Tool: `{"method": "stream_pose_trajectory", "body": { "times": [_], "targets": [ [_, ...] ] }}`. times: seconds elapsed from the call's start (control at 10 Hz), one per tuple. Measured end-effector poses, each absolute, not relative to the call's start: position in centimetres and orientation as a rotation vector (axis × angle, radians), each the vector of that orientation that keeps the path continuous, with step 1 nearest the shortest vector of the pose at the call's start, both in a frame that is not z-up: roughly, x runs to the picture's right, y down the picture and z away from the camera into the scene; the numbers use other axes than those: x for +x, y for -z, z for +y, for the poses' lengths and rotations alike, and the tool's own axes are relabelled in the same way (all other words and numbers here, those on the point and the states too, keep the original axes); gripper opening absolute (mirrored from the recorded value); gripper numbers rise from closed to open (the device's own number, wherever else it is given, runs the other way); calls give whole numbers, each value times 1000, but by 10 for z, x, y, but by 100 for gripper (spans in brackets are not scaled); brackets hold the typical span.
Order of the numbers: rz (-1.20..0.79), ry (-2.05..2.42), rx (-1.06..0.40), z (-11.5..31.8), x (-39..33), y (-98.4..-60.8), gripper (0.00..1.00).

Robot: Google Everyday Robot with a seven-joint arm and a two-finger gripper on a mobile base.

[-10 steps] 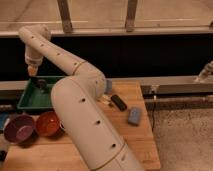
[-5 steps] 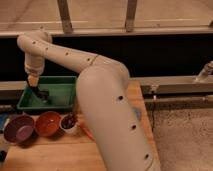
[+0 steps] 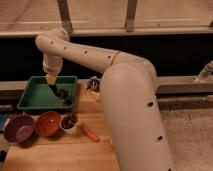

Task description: Wipe tray with brush

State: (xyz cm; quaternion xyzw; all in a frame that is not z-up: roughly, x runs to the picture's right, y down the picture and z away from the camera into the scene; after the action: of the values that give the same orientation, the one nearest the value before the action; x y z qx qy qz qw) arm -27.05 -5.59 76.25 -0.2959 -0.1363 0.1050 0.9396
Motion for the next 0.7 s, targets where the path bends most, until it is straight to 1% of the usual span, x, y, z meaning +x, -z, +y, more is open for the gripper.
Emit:
{"method": "stream_pose_trajectory", "body": {
  "times": [0.2,0.4,0.5,0.7],
  "targets": [
    [-254,-242,-590,-85,-265,-792,0],
    [-272,-226,-589,-102,-283,-806,0],
    [-294,-194,-594,-108,-302,-812,0],
    [-336,-127,-604,-108,-332,-809,0]
  ]
}}
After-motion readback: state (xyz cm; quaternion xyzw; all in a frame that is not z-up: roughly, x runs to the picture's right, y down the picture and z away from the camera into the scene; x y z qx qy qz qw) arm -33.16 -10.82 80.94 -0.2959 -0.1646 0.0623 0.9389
